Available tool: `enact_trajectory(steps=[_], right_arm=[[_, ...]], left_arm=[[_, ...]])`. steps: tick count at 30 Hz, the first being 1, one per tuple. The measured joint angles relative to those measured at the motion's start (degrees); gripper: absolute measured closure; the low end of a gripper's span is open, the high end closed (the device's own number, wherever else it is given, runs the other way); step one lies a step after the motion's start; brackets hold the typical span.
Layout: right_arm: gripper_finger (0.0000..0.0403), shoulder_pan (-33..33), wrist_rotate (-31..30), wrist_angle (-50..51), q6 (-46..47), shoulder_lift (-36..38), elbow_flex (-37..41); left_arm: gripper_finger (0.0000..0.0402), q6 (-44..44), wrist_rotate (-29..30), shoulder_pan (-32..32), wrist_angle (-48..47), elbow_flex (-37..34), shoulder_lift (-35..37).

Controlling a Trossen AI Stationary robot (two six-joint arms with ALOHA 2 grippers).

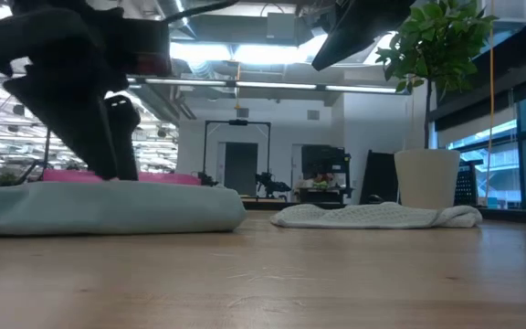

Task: Roll microfiber towels into tight, uniform cylinder then place into a basket
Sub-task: Put the blue towel into the pink bin

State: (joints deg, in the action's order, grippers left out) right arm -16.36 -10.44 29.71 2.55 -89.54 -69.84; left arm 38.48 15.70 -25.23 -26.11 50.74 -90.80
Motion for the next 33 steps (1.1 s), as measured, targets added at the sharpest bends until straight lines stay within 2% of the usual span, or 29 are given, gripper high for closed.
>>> enact_trajectory(steps=[17,33], right_arm=[[0.0276,0.00,0.01,-0.37,0.02,0.00,0.00],[0.0276,0.00,0.01,-0.37,0.02,0.00,0.00]], left_arm=[[0.0002,1.90,-0.39,-0.09,1.60,0.30,-9.53],[0.0006,0.10,1.03,-0.22,1.31,0.20,-9.97]])
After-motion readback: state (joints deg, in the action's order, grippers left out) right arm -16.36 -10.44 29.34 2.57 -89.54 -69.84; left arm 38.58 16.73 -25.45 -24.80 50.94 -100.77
